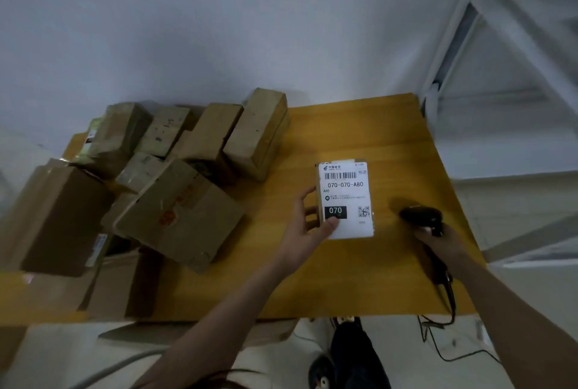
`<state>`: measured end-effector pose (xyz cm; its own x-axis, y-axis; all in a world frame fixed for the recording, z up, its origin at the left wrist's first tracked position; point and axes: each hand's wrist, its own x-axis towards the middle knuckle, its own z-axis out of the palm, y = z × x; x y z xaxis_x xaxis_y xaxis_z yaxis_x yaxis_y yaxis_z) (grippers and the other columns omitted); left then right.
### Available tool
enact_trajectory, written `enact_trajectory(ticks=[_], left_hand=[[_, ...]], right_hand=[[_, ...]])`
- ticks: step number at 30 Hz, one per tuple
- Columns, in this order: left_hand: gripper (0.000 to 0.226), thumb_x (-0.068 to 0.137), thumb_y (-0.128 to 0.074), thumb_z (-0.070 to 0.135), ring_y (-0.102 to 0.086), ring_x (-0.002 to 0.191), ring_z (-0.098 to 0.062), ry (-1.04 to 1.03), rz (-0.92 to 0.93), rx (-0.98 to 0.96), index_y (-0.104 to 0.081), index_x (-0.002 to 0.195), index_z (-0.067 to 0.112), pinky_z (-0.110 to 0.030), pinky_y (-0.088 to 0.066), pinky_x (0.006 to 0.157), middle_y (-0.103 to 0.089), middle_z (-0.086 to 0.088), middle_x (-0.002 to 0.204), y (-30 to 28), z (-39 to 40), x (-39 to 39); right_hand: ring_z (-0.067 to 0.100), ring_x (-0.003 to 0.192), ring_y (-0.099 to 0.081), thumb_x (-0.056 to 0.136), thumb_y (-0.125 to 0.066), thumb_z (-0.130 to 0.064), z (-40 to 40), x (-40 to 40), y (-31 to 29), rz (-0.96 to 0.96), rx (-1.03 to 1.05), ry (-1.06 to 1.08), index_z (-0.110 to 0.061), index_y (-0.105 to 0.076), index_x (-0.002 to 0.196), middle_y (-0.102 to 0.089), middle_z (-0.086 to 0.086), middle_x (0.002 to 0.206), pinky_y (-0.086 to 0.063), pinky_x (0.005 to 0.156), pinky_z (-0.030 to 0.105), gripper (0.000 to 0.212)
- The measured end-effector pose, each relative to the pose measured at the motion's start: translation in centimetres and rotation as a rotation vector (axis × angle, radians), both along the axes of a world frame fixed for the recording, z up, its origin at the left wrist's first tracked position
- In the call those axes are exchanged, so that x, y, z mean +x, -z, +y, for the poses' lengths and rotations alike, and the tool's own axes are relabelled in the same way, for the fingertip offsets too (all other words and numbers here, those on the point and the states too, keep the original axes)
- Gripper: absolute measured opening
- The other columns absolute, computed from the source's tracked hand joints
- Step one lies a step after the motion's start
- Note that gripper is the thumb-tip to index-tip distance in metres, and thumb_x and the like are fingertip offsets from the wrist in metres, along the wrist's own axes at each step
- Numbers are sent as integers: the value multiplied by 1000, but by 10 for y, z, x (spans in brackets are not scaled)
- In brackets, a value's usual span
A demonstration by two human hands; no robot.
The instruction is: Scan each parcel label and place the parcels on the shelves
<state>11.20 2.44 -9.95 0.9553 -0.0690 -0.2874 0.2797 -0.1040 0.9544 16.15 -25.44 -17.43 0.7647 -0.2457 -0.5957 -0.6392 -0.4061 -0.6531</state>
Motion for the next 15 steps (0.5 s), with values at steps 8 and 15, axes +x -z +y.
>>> enact_trajectory(ticks=[8,15], left_hand=[[69,89,-68,19,-65,103,-14,-60,-98,58,-24,141,30,-27,-57,79,-56,6,119,4,-29,-27],[90,72,-71,60,-64,101,-1,-43,-183,66,-24,142,30,-21,-55,76,-55,12,119,-2,-50,-43]], right_hand=[[19,44,-51,88,-56,-7,61,-86,-116,-389,60,97,-3,-55,71,-54,13,56,-41,45,25,17],[15,50,-49,86,-62,-14,95,-141,-168,-502,152,9,-16,-55,75,-53,3,56,-44,49,31,14]])
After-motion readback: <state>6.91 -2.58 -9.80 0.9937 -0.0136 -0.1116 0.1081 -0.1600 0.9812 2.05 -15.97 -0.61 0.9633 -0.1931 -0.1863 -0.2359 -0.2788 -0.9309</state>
